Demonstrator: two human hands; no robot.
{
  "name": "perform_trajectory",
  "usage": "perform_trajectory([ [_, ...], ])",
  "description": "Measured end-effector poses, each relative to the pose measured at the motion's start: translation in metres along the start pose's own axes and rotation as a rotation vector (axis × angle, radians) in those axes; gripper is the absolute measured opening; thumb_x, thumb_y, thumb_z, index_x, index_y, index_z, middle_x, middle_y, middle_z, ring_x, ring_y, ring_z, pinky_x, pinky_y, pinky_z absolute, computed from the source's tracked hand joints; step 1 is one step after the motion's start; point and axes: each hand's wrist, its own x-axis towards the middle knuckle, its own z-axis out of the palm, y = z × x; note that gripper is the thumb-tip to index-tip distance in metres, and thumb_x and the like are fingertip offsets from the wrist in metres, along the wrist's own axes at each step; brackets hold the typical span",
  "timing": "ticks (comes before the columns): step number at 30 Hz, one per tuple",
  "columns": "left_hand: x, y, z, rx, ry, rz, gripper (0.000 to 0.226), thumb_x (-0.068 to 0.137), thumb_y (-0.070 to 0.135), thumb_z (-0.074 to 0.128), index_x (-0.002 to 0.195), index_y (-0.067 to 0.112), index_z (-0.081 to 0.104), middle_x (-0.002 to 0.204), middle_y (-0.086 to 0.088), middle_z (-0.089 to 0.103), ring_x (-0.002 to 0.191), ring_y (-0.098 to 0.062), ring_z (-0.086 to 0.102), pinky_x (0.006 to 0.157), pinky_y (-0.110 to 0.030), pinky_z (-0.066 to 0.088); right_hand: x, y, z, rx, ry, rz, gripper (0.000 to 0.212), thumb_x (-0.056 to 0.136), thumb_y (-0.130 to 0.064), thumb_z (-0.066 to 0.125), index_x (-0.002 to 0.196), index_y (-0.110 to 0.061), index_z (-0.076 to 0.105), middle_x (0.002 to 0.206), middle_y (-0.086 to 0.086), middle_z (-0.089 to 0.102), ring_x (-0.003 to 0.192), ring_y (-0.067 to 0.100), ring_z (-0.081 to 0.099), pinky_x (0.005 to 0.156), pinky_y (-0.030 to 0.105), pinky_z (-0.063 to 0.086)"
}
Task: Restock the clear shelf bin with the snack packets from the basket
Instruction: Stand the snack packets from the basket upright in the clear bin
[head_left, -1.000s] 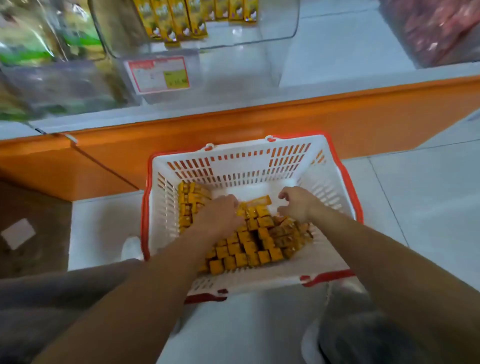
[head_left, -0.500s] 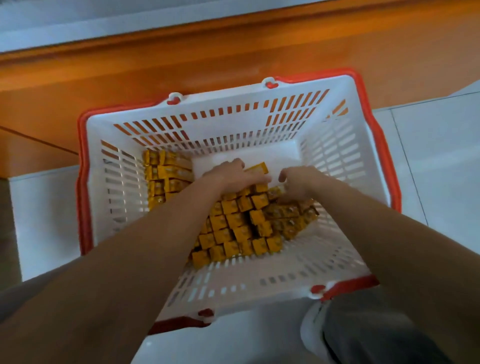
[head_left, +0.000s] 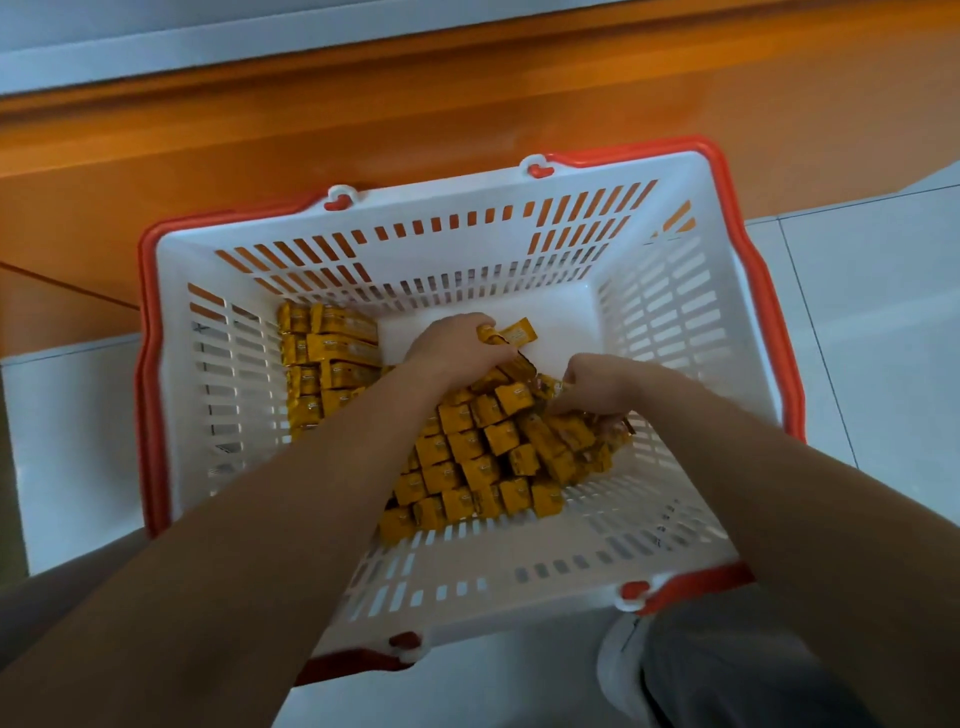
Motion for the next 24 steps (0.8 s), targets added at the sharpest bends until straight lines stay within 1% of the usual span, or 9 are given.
perform_trajectory([
  [2, 0.002, 0.004, -0.001, -0.01, -0.012, -0.005, 0.064, 0.09, 0.057, 0.065, 0.147, 0.028, 0.051, 0.153, -0.001, 0.05, 0.135, -0.024, 0.049, 0.098, -0.033, 0.042, -0.002, 0.0, 0.001, 0.123, -0.04, 0.038, 0.04, 0.087, -0.041, 0.073, 0.096, -0.003, 0.063, 0.094, 0.014, 0.065, 0.076, 0.028, 0.069, 0.05, 0.029, 0.056],
  [4, 0.004, 0.01, -0.001, 0.003, -0.046, -0.002, 0.06, 0.092, 0.054, 0.063, 0.144, 0.026, 0.054, 0.149, -0.002, 0.054, 0.122, -0.022, 0.054, 0.09, -0.03, 0.043, -0.004, 0.0, 0.003, 0.212, -0.069, 0.058, 0.038, 0.086, -0.034, 0.076, 0.099, 0.0, 0.063, 0.098, 0.016, 0.062, 0.082, 0.031, 0.069, 0.053, 0.033, 0.06],
  [6, 0.004, 0.014, -0.001, 0.027, -0.073, 0.001, 0.058, 0.091, 0.054, 0.063, 0.141, 0.024, 0.055, 0.144, -0.003, 0.056, 0.114, -0.02, 0.054, 0.087, -0.031, 0.044, -0.005, 0.0, 0.003, 0.251, -0.069, 0.057, 0.033, 0.084, -0.028, 0.079, 0.088, -0.001, 0.061, 0.086, 0.014, 0.06, 0.07, 0.026, 0.065, 0.048, 0.026, 0.055],
  [10, 0.007, 0.014, -0.004, -0.018, -0.102, 0.021, 0.061, 0.09, 0.051, 0.067, 0.142, 0.019, 0.056, 0.146, -0.005, 0.054, 0.127, -0.022, 0.053, 0.094, -0.032, 0.045, -0.007, 0.002, 0.003, 0.415, -0.033, 0.097, 0.037, 0.077, -0.028, 0.085, 0.09, -0.003, 0.061, 0.093, 0.012, 0.061, 0.08, 0.025, 0.062, 0.047, 0.021, 0.05],
  [14, 0.008, 0.014, -0.001, 0.03, -0.158, 0.042, 0.076, 0.083, 0.063, 0.072, 0.141, 0.017, 0.057, 0.143, -0.004, 0.056, 0.124, -0.022, 0.053, 0.09, -0.03, 0.04, -0.008, 0.003, 0.006, 0.51, -0.046, 0.128, 0.036, 0.077, -0.023, 0.084, 0.092, -0.003, 0.058, 0.093, 0.015, 0.059, 0.084, 0.03, 0.062, 0.06, 0.032, 0.057],
  [16, 0.006, 0.014, 0.001, -0.001, -0.105, 0.023, 0.066, 0.083, 0.063, 0.072, 0.13, 0.017, 0.064, 0.13, -0.006, 0.063, 0.109, -0.02, 0.057, 0.087, -0.037, 0.046, -0.009, 0.004, 0.009, 0.513, -0.013, 0.123, 0.038, 0.08, -0.023, 0.08, 0.105, -0.001, 0.062, 0.104, 0.017, 0.064, 0.093, 0.033, 0.067, 0.067, 0.041, 0.061],
  [19, 0.0, 0.013, -0.005, -0.078, 0.024, 0.003, 0.049, 0.083, 0.064, 0.069, 0.1, 0.018, 0.069, 0.101, -0.006, 0.065, 0.09, -0.021, 0.06, 0.08, -0.044, 0.053, -0.019, -0.001, 0.006, 0.613, 0.049, 0.115, 0.032, 0.084, -0.023, 0.071, 0.107, -0.004, 0.062, 0.102, 0.015, 0.066, 0.086, 0.031, 0.069, 0.055, 0.038, 0.06],
  [22, -0.017, 0.018, -0.021, -0.089, 0.137, 0.044, 0.055, 0.087, 0.067, 0.062, 0.116, 0.021, 0.071, 0.116, 0.001, 0.063, 0.099, -0.013, 0.054, 0.079, -0.035, 0.045, -0.035, -0.01, -0.003, 0.788, 0.142, 0.045, 0.027, 0.08, -0.017, 0.065, 0.1, 0.0, 0.062, 0.092, 0.02, 0.066, 0.093, 0.041, 0.071, 0.068, 0.052, 0.061],
  [24, -0.034, 0.024, -0.034, -0.161, 0.205, 0.033, 0.063, 0.089, 0.068, 0.059, 0.132, 0.022, 0.065, 0.133, -0.001, 0.061, 0.11, -0.013, 0.055, 0.084, -0.032, 0.042, -0.05, -0.019, -0.008, 0.911, 0.207, -0.033, 0.028, 0.079, -0.015, 0.063, 0.104, -0.002, 0.062, 0.09, 0.021, 0.066, 0.095, 0.042, 0.071, 0.066, 0.049, 0.06],
])
